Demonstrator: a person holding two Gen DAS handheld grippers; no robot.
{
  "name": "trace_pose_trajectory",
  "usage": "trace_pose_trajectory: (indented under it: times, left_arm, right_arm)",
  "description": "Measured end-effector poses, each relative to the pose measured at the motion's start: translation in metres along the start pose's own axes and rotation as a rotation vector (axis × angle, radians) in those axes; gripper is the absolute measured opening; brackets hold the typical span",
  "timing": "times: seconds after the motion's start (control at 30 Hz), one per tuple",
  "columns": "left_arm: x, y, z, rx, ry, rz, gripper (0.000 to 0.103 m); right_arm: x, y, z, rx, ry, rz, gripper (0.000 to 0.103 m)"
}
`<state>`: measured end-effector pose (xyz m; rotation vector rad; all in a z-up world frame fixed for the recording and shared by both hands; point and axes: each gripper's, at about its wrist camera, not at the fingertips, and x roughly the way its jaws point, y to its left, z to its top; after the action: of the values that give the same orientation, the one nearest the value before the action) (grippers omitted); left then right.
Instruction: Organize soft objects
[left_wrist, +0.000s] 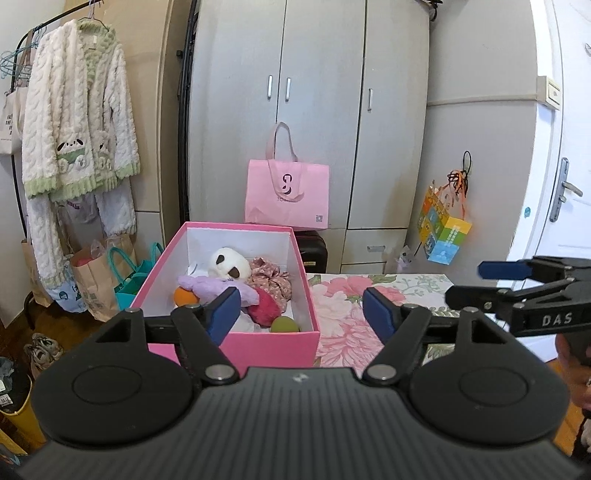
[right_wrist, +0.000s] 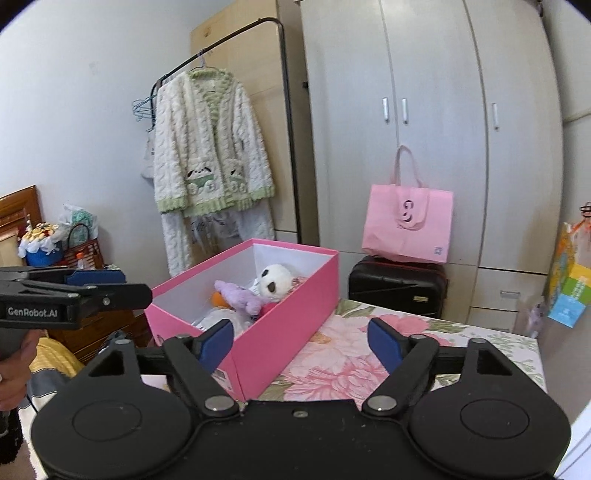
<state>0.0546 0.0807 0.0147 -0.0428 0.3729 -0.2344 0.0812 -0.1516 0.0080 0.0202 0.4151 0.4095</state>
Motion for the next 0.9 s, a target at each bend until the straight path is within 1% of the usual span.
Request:
trace_pose_trajectory:
  times: [0.13,0.2,0.23,0.27,0.33,0.37,0.43,0.47,0.53,0.6,0.67,0.73,0.8,0.9]
  left_arm:
    - [0.003,-0.004,-0.006,0.008,0.011,-0.002,0.077]
    - [0.006,-0.006,-0.008,0.01,0.017,-0.007,0.079]
    - [0.008,-0.007,-0.009,0.007,0.021,-0.009,0.082]
    - [0.009,-0.007,-0.009,0.004,0.021,-0.011,0.087]
    - [0.011,-0.006,-0.011,-0.01,0.018,-0.007,0.092]
    - [0.012,-0.005,-0.011,-0.014,0.017,-0.001,0.096]
    - [0.013,-0.006,-0.012,-0.015,0.008,0.025,0.101]
    - [0.013,-0.007,-0.013,-0.006,0.005,0.043,0.103]
    - [0.014,-0.009,-0.013,0.013,0.012,0.081,0.103]
    - [0.016,-0.012,-0.012,0.025,0.029,0.123,0.103]
    - [0.019,-0.014,-0.011,0.028,0.063,0.15,0.103]
    - [0.02,-0.013,-0.01,0.02,0.082,0.156,0.103]
    - [0.019,-0.014,-0.01,0.018,0.083,0.149,0.103]
    - [0.017,-0.017,-0.011,0.029,0.081,0.144,0.103]
  right_arm:
    - [-0.008,-0.005,-0.005,0.019,-0.006,-0.053,0.094]
    - [-0.007,-0.006,-0.008,0.029,0.005,-0.082,0.098]
    - [-0.008,-0.005,-0.009,0.029,0.013,-0.1,0.098]
    - [-0.008,-0.005,-0.01,0.029,0.018,-0.121,0.1]
    - [-0.008,-0.005,-0.011,0.036,0.03,-0.161,0.103]
    - [-0.007,-0.005,-0.011,0.049,0.054,-0.181,0.103]
    - [-0.004,-0.008,-0.009,0.084,0.134,-0.213,0.103]
    - [-0.002,-0.007,-0.009,0.08,0.162,-0.214,0.103]
    - [-0.007,-0.006,-0.01,0.064,0.159,-0.209,0.103]
    - [-0.014,-0.009,-0.011,0.108,0.131,-0.208,0.103]
    - [-0.022,-0.012,-0.012,0.146,0.124,-0.199,0.103]
    - [-0.025,-0.009,-0.013,0.121,0.119,-0.216,0.103]
    - [-0.029,-0.004,-0.016,0.093,0.112,-0.26,0.103]
    - [-0.036,-0.002,-0.017,0.103,0.095,-0.301,0.103]
